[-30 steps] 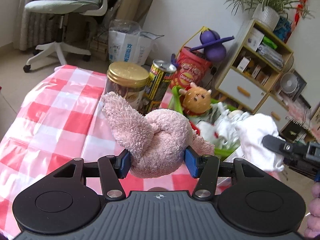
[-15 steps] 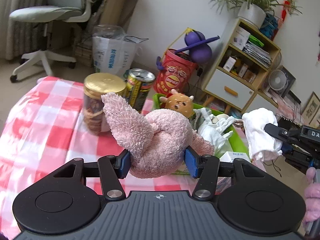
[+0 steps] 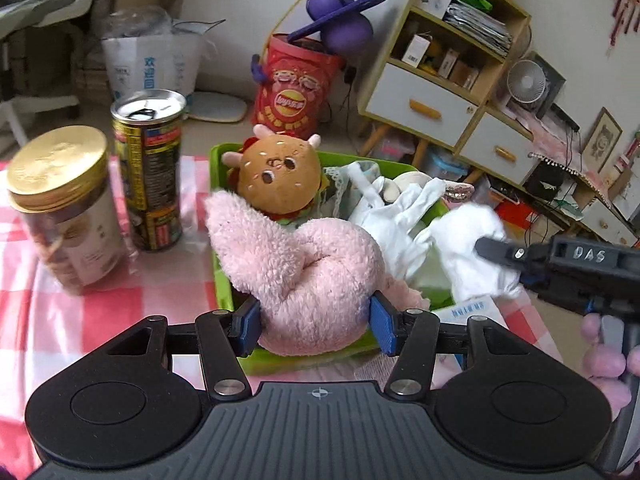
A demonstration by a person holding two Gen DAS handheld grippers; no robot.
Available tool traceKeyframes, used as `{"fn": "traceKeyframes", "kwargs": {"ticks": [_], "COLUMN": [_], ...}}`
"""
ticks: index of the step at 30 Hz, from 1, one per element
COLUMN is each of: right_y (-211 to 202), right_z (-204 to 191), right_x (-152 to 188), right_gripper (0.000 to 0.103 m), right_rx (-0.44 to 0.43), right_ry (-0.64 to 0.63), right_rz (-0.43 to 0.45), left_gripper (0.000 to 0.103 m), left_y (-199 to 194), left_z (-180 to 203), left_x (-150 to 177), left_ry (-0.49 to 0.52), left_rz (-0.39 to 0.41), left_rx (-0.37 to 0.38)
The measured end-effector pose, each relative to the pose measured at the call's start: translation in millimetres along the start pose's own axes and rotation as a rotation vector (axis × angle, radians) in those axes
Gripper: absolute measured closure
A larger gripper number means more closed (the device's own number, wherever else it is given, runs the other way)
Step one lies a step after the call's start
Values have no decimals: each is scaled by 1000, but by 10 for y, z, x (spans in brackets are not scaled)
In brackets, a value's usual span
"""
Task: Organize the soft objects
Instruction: 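Lift and carry the pink plush and white cloth over the green bin, then open the left tool over the bin while the right tool releases the cloth, then move both open tools toward the two brown round coasters on the tablecloth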
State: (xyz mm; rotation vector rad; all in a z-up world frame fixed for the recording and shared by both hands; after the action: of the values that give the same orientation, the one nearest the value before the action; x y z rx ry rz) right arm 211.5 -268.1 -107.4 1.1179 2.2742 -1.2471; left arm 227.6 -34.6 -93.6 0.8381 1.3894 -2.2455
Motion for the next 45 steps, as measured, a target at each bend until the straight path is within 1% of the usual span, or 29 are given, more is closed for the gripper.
{"fn": "traceKeyframes", "kwargs": {"ticks": [2,4,7,9,11,14,15,16,18,19,21,23,28,30,32,33,36,39,42,45], "right_y": [76,131,170,157,105,-3,-53,-98,-210,-260,-356,-464,-655,-696,-746,-758,-740,-733,-746,-714], "right_z": [35,58,61,50,23,2,0,-4,1,5,1,-33,-148,-166,-163,-163,-133,-98,-59,-15], "right_x": [36,50,64,72,68,48,47,43,39,45,63,103,251,323,402,444,592,714,828,942], "right_gripper": [103,103,103,103,102,95,86,78,73,73,72,69,58,57,54,50,49,49,45,44], "right_rx": [18,34,51,52,59,50,55,59,77,86,101,114,139,157,171,171,196,231,245,272], "right_ry": [-10,-17,-19,-20,-37,-39,-39,-43,-43,-41,-35,-43,-102,-120,-131,-142,-184,-235,-277,-324], "right_rz": [-16,-24,-24,-20,-14,-15,-16,-11,9,10,3,2,1,-9,-13,-16,-41,-65,-72,-92], "left_gripper": [48,48,47,45,41,27,22,22,20,19,16,13,9,7,5,5,5,5,5,5], "left_y": [57,114,207,188,106,-56,-137,-200,-354,-436,-620,-755,-1018,-1090,-1137,-1145,-1153,-1183,-1184,-1156], "left_z": [-38,-46,-43,-10,25,41,28,27,7,4,-2,-8,-56,-93,-135,-159,-226,-296,-362,-435], "left_x": [1,25,40,41,58,104,134,149,220,259,338,401,565,634,715,760,853,942,1058,1174], "left_ry": [-32,-31,-23,-19,-12,-4,-17,-25,-41,-39,-14,4,33,41,27,21,8,10,31,42], "left_rz": [-10,-22,-23,-2,32,75,92,102,100,100,103,101,79,71,83,80,50,44,36,21], "left_rx": [15,24,17,15,16,-8,-14,-11,-21,-27,-52,-74,-115,-138,-152,-152,-183,-216,-219,-235]}}
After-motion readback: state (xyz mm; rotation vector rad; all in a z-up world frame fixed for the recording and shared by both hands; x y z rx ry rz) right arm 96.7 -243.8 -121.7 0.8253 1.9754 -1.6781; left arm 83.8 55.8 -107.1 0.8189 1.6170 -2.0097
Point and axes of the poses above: each gripper's, at about its wrist camera, not at the fingertips, and y roughly the way its jaws point, z to its right, x to its underside, the point moved 5 cm from there along y, roughly the way its jaws point, and after that the axes turned 3 degrees about x, right-handed, at the moved point
